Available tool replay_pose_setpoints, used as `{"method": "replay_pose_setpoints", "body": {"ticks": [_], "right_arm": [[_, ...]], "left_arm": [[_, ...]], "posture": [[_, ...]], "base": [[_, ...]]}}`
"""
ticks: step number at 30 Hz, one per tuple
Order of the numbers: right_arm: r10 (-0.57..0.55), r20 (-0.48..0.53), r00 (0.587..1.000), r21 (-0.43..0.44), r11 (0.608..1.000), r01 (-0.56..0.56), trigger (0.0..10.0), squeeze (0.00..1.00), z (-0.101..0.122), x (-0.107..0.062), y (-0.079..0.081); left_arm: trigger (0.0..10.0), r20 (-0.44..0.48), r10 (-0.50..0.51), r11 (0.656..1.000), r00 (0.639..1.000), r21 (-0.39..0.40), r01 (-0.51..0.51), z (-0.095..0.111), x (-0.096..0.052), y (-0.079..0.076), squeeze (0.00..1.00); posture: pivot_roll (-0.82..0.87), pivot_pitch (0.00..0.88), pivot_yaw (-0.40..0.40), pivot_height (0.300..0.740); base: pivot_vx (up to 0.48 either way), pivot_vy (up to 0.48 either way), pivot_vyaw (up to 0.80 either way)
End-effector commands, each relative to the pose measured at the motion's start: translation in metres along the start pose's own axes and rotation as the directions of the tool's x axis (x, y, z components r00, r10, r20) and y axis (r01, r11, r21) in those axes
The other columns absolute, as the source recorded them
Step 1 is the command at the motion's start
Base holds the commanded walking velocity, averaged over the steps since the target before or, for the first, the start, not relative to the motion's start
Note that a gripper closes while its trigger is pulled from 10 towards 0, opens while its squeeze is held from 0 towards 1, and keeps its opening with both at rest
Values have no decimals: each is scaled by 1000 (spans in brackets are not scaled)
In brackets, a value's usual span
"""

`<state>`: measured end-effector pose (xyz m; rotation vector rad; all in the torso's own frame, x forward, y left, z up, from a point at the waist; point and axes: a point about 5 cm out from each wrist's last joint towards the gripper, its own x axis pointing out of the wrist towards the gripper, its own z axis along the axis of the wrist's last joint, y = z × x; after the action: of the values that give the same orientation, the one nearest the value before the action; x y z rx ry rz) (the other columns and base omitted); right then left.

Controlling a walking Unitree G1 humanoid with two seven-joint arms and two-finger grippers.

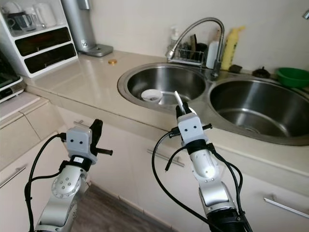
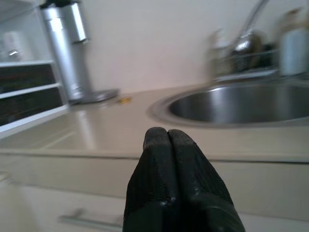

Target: Kitchen organization

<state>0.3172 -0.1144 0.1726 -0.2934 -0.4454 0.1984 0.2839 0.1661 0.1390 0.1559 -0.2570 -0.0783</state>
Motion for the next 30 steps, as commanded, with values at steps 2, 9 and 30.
{"method": "replay_pose_setpoints", "body": {"ticks": [2, 9, 30], "right_arm": [[-17, 70, 997, 18, 1000, 16, 10000, 0, 15, 9, -4], [-33, 59, 998, 79, 996, 28, 10000, 0, 17, 15, -5], [-243, -19, 970, 82, 966, 244, 10000, 0, 10, 25, -42]], "left_arm": [[10000, 56, 13, 1000, 998, 15, -14, 14, 5, 4, 0], [10000, 105, 20, 1000, 994, 13, -22, 28, 12, 7, 0], [10000, 152, 16, 999, 988, 38, -22, 45, 18, 11, 0]], "posture": [[-64, 0, 23, 740], [-62, 0, 24, 740], [-44, 0, 28, 740]], "base": [[358, 0, 0], [356, 0, 0], [144, 0, -533]]}}
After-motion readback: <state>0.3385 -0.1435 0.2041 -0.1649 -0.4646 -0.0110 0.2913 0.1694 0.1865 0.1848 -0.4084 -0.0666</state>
